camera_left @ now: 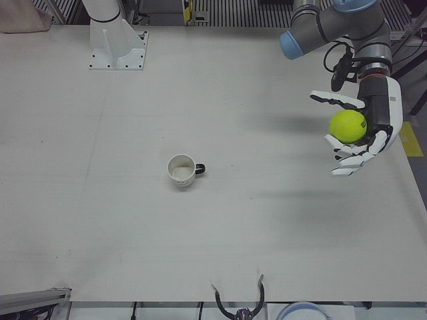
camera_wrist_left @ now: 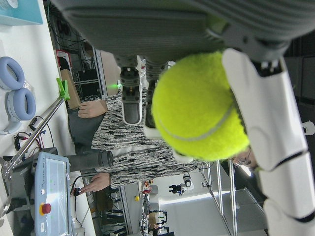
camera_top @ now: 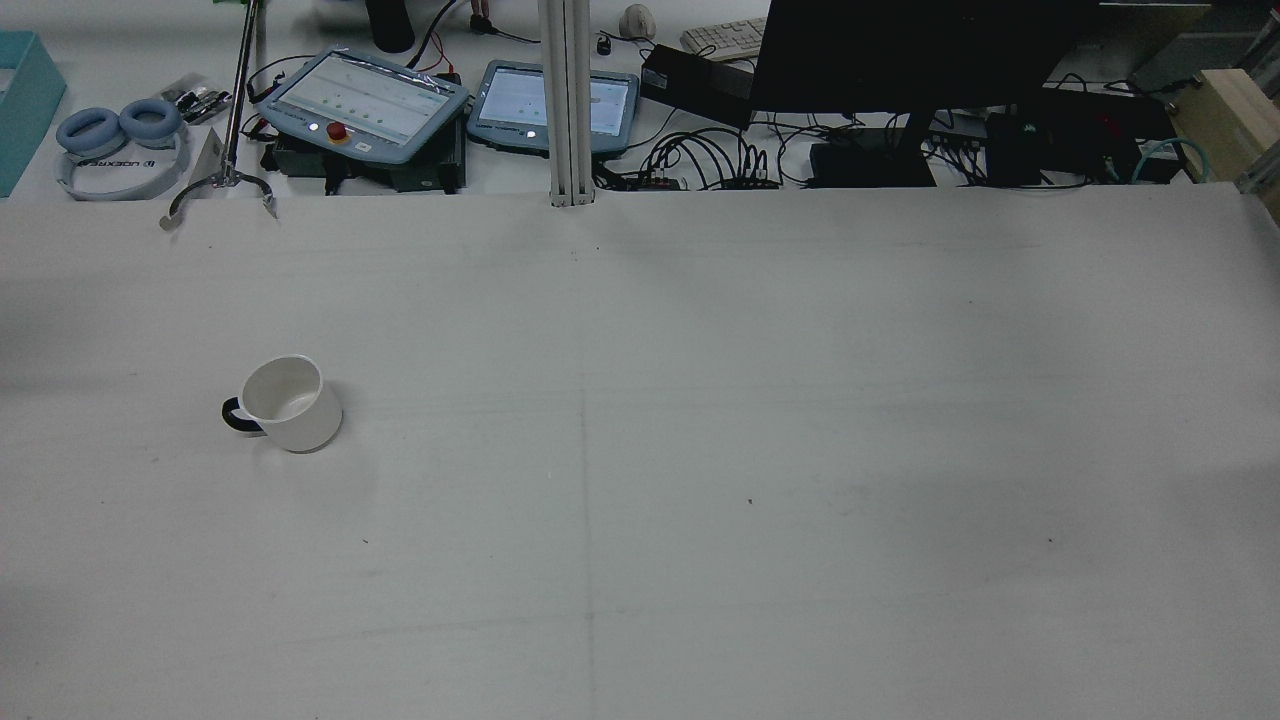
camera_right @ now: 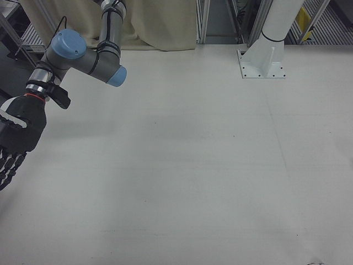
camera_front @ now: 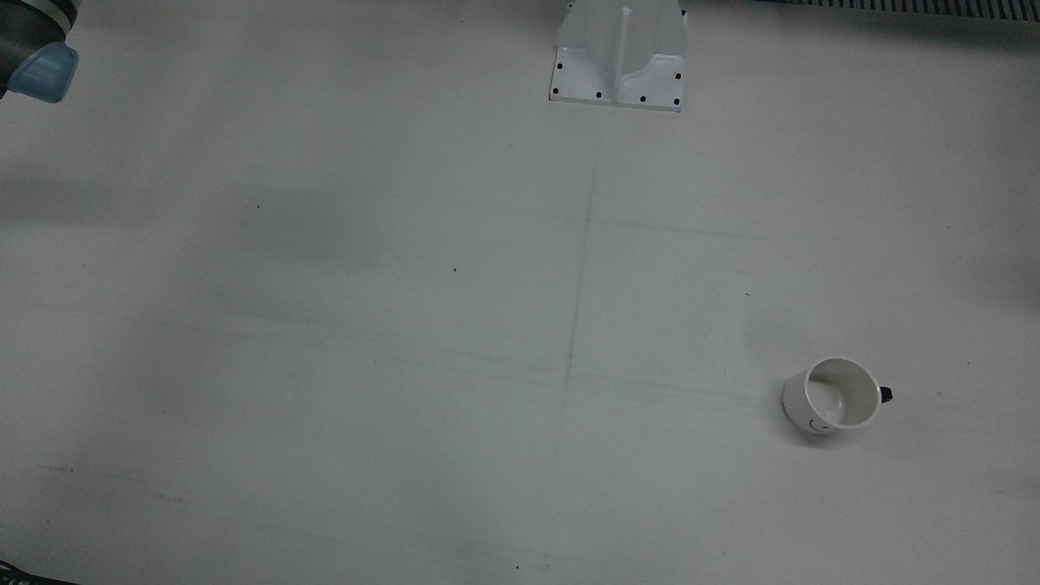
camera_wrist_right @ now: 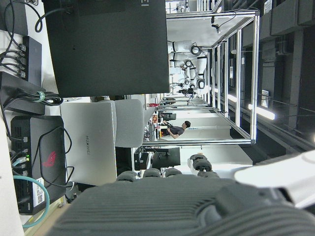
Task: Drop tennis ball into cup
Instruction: 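Carry the yellow tennis ball with the left hand over the white mug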
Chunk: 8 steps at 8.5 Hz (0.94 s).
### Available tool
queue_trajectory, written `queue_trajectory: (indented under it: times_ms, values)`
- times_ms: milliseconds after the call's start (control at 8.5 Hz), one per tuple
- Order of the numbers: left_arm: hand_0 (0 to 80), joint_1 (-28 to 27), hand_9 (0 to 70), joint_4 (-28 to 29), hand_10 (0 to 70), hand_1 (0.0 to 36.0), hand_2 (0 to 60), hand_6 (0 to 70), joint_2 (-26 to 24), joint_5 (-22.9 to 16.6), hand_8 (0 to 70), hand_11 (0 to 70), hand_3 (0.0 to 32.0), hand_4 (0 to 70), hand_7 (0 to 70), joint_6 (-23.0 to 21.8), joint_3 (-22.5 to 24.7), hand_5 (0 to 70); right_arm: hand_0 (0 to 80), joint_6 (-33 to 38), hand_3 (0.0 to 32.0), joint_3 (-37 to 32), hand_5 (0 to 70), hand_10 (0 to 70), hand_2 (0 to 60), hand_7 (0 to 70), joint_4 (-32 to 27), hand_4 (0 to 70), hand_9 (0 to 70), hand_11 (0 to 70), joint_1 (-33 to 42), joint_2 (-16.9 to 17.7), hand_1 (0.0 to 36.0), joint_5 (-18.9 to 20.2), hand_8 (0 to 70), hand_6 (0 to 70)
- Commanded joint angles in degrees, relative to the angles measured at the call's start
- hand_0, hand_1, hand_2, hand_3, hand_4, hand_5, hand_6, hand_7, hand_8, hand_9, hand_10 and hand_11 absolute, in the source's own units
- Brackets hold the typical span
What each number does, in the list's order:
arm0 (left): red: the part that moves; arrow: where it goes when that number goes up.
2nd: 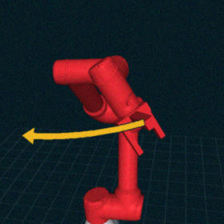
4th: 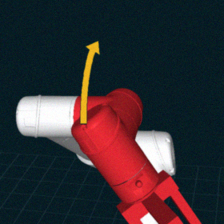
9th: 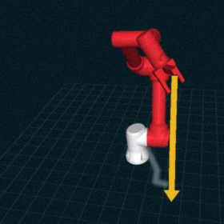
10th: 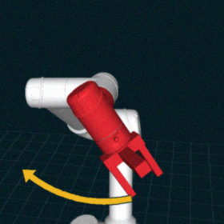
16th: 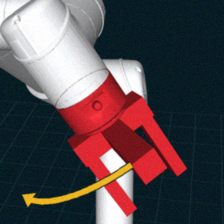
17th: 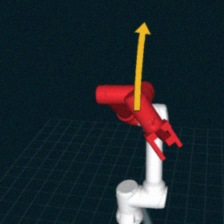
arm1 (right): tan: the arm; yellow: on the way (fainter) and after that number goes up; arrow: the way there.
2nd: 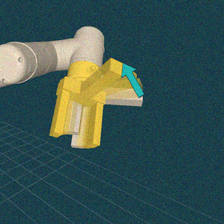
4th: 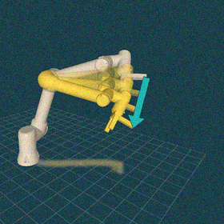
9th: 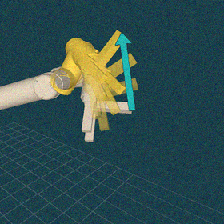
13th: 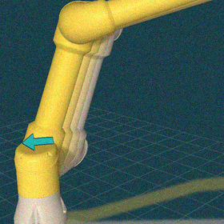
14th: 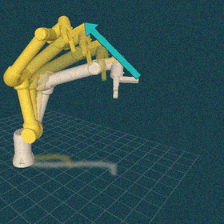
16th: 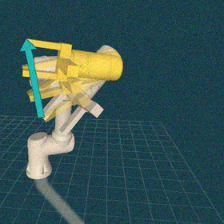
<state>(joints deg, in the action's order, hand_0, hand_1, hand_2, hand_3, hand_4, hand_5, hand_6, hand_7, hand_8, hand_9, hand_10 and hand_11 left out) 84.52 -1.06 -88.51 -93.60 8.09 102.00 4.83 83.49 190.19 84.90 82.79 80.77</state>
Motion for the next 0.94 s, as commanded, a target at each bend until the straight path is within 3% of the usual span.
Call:
queue_trajectory:
  times_ms: [0,118,353,471,588,824]
  values:
    - [52.4,-1.1,60.4,0.26,19.5,10.1,8.6,70.0,-0.35,0.0,46.8,29.3,0.0,26.2,70.0,0.09,0.04,23.2,0.0,0.0,0.0,0.0,0.0,0.0,0.0,0.0,0.0,0.0,0.0,0.0,0.0,0.0,0.0,0.0,0.0,0.0]
    - [52.5,-2.68,60.4,0.0,19.6,10.7,7.0,70.0,-0.78,0.0,46.7,29.4,0.0,25.9,70.0,0.17,0.73,21.4,0.0,0.09,0.0,0.0,0.0,0.0,0.0,0.0,0.0,0.0,0.0,0.0,0.0,0.0,0.0,0.0,0.0,0.0]
    - [52.6,-13.97,60.2,-4.72,19.7,10.9,7.7,70.0,-7.52,0.88,46.6,29.6,0.0,25.1,70.0,0.7,2.14,21.8,0.0,0.09,0.0,0.0,0.0,0.0,0.0,0.0,0.0,0.0,0.0,0.0,0.0,0.0,0.0,0.0,0.0,0.0]
    - [52.2,-20.56,60.1,-6.66,19.7,10.4,8.9,70.0,-11.3,4.19,46.6,29.5,0.0,25.3,70.0,0.7,2.06,22.9,0.0,0.0,0.0,0.0,0.0,0.0,0.0,0.0,0.0,0.0,0.0,0.0,-0.09,0.0,0.0,0.0,0.0,0.0]
    - [52.2,-26.63,59.9,-6.85,19.8,10.3,9.0,70.0,-13.16,7.18,46.4,29.7,0.0,24.1,70.0,0.7,1.54,23.3,0.0,0.0,0.0,0.0,0.0,0.0,0.0,0.0,0.0,0.0,0.0,0.0,-0.09,0.0,0.0,0.0,0.0,0.0]
    - [50.3,-32.91,60.1,-5.11,20.1,8.3,9.1,70.0,-13.62,8.26,46.6,30.0,0.0,24.3,70.0,3.84,-0.48,22.3,0.0,0.0,0.0,0.0,0.0,0.0,0.0,0.0,0.0,0.0,0.0,0.0,-0.09,0.0,0.0,0.0,0.0,0.0]
